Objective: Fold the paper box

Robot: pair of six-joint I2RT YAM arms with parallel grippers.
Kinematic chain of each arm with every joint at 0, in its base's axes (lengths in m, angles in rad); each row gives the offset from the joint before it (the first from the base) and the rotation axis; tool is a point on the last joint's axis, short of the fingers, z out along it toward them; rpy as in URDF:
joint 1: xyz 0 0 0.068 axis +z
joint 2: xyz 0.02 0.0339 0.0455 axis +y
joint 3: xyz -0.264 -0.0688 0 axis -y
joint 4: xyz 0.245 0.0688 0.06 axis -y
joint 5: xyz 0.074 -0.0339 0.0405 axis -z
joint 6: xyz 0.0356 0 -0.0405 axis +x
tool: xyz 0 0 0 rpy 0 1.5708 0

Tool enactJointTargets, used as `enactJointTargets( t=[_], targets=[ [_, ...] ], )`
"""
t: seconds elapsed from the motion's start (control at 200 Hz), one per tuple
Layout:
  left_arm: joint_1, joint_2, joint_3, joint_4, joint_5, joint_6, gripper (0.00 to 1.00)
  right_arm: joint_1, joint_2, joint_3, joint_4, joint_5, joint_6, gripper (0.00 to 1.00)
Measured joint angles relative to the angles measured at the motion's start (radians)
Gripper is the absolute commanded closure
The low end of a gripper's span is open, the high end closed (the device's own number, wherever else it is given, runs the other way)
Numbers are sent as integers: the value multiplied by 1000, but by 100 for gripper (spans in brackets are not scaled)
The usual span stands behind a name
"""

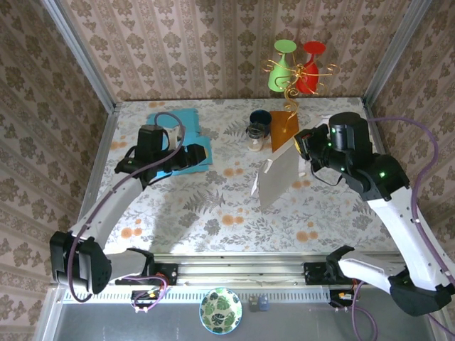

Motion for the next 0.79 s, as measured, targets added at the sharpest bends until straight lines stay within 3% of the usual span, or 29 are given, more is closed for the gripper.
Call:
enactJointTargets(
  t=[0.21, 0.4, 0.795],
  targets=[
    [-5, 43, 28, -27, 0, -1, 47, 34, 138, -71, 69, 85, 88, 100],
    [-37, 47, 33, -63, -13, 23, 51, 34, 278, -192, 277, 113, 90, 100],
    [-95, 133, 36, -48, -53, 32, 60, 32, 370, -492, 751, 81, 86, 100]
  ],
)
